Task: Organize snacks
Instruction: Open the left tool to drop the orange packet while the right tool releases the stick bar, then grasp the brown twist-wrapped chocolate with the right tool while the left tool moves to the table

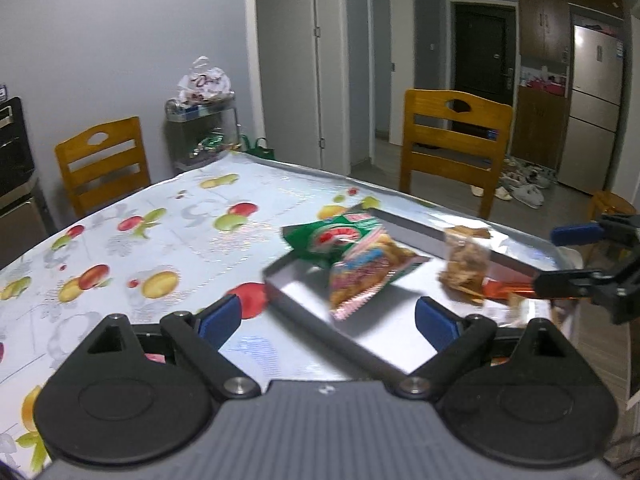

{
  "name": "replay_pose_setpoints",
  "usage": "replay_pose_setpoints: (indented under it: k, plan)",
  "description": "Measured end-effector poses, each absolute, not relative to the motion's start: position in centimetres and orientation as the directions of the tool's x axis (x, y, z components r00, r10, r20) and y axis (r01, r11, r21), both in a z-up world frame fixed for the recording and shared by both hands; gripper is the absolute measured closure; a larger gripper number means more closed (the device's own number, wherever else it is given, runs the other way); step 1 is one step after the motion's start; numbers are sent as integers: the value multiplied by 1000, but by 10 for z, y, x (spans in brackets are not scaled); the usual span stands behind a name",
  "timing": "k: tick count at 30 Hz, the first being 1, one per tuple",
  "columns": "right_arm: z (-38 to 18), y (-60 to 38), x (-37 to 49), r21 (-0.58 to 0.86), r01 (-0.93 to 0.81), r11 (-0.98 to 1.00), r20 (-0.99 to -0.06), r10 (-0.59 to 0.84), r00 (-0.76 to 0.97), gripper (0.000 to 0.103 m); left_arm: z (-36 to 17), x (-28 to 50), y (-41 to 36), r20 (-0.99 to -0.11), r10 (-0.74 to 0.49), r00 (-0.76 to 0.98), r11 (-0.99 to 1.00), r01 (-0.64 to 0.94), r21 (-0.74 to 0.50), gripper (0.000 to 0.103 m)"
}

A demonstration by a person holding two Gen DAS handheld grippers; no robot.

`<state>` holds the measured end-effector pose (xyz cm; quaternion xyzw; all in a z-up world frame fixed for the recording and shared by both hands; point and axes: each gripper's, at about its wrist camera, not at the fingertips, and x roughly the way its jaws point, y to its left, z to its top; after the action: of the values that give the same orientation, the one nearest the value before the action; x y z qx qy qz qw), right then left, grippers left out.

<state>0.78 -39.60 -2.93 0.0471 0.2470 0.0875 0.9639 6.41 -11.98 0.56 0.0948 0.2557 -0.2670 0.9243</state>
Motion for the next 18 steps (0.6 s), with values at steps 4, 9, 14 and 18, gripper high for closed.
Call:
replay_pose_setpoints:
  k: [4,9,14,18]
  plan:
    - [-24,-379,10,151,-166,974,-473,219,854,0,-5,80,-100,-525,-413,744,868,496,19,8]
    - [-14,-340,15,137,-230,963,-459,268,847,0,-19,103,-56,-505,-313,804,930,367,7,8]
    - [-10,-291,29,101,-309,946,-479,318,818,0,-33,124,1,-491,-215,844,975,211,-65,8]
    - [-11,-248,47,103,-371,923,-492,372,787,0,-33,132,48,-486,-153,860,987,108,-120,8]
